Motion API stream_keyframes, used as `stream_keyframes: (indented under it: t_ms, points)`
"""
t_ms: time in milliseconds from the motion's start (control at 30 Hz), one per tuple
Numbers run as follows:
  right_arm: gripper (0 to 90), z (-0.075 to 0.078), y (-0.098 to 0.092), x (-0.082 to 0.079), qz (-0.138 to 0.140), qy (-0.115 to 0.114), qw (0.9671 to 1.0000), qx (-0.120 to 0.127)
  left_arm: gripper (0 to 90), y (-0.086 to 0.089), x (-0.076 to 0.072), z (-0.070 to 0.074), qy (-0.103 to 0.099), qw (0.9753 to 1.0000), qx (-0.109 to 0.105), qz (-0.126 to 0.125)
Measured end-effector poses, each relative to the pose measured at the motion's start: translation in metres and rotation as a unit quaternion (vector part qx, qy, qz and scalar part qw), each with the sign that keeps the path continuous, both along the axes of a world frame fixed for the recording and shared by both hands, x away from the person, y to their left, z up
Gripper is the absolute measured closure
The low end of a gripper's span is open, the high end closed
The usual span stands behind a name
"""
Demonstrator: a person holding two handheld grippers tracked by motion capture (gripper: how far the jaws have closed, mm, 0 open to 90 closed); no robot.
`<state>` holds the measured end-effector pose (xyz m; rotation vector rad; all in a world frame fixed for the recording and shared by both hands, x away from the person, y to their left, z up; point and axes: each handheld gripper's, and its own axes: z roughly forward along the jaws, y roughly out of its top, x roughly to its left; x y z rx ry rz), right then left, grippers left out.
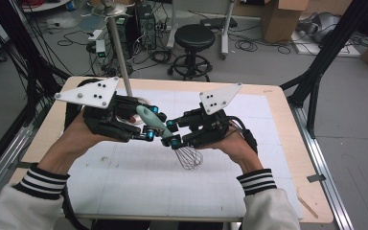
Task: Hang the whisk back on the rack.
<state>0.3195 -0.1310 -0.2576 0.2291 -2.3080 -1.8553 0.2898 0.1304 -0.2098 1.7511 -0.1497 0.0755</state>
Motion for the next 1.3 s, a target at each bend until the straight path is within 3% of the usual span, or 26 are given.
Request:
stream_keyframes:
  t_ms: [133,367,467,667,700,800,933,1067,1300]
  points:
    - [66.5,0.000,0.000,-0.001,-0.009,0.000,1.0000,0.000,66.2,0.000,-0.001,0.002,-0.003,1.0000,0.002,0.008]
    - [40.2,-0.001,-0.004,-0.001,-0.064,-0.005,0.9979,-0.009,66.3,0.003,-0.001,0.005,-0.002,0.9994,0.009,0.033]
    - [28.5,-0.001,-0.007,-0.001,-0.086,-0.003,0.9961,-0.019,66.3,0.006,-0.001,0.006,0.002,0.9984,0.012,0.056]
    - [0.1,-0.007,-0.011,0.001,-0.134,0.015,0.9892,-0.059,66.3,0.012,0.001,0.008,0.025,0.9951,0.024,0.092]
    - [0.1,-0.008,-0.013,0.001,-0.148,0.024,0.9870,-0.059,66.3,0.013,0.001,0.008,0.026,0.9945,0.025,0.098]
    - [0.1,-0.008,-0.019,0.000,-0.168,0.015,0.9838,-0.060,66.3,0.016,0.001,0.009,0.024,0.9917,0.030,0.122]
    - [0.1,-0.012,-0.030,-0.002,-0.179,0.014,0.9815,-0.065,66.3,0.022,0.002,0.011,0.024,0.9882,0.035,0.147]
    - [0.1,-0.018,-0.042,-0.005,-0.201,0.012,0.9770,-0.070,66.3,0.028,0.003,0.014,0.021,0.9842,0.059,0.165]
    - [0.1,-0.031,-0.063,-0.009,-0.246,0.019,0.9655,-0.083,66.2,0.043,0.007,0.018,0.029,0.9766,0.066,0.203]
